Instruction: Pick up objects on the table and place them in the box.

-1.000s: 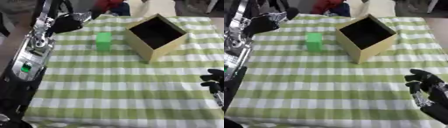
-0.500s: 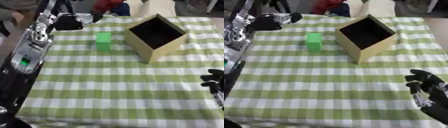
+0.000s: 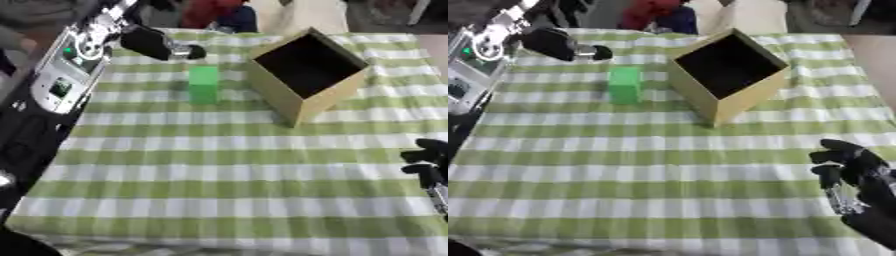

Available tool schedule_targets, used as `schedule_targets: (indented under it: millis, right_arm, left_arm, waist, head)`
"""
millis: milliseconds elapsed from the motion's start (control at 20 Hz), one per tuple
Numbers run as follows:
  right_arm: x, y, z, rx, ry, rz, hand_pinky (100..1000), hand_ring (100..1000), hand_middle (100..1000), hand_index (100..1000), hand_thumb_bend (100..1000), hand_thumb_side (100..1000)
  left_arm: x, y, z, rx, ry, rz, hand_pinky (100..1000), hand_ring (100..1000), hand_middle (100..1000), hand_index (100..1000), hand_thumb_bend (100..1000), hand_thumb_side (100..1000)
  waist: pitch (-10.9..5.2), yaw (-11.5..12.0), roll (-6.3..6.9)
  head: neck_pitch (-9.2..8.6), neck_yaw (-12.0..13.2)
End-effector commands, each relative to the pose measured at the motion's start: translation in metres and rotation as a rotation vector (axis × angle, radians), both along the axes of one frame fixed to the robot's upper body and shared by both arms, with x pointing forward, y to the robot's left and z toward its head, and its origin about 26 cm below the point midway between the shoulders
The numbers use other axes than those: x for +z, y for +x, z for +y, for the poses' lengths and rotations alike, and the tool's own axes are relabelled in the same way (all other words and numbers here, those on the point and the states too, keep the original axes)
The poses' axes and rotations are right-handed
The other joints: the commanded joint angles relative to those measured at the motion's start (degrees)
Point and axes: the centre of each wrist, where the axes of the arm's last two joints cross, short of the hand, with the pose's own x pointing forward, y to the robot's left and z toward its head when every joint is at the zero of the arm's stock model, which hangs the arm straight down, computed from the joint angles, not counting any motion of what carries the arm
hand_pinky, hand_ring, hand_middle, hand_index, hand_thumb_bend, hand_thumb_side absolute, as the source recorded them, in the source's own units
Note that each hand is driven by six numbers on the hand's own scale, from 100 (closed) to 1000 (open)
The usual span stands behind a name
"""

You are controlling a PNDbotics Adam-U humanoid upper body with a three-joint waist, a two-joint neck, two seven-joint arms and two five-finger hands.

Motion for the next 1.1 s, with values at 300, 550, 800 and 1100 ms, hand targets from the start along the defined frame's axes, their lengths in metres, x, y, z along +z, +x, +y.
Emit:
schedule_targets:
  millis: [300,550,800,1100]
  right_arm:
    - [0.006,0.001,-0.001,0.008,-0.016,-0.02,703,788,616,840,100,331]
    - [0.006,0.001,0.0,0.01,-0.014,-0.019,702,788,616,840,100,331]
    - [0.006,0.001,0.0,0.012,-0.012,-0.019,702,788,616,840,100,332]
    - [0.006,0.001,0.001,0.013,-0.012,-0.019,702,788,616,840,100,332]
  left_arm:
    - [-0.015,0.035,0.004,0.063,0.159,0.092,749,684,655,767,831,208]
    - [-0.032,0.046,0.004,0.069,0.192,0.148,748,683,656,766,847,216]
    - [-0.046,0.052,0.001,0.07,0.193,0.177,752,689,672,770,860,225]
    - [-0.059,0.055,-0.003,0.057,0.193,0.201,756,692,678,775,869,242]
  waist:
    - [-0.98,-0.28,-0.12]
    - [-0.96,-0.39,-0.18]
    - [-0.9,-0.42,-0.25]
    - [-0.79,-0.47,-0.28]
  head:
    - [-0.07,-0.12]
    - [-0.19,-0.25]
    - [-0.29,-0.22]
    - [-0.34,-0.22]
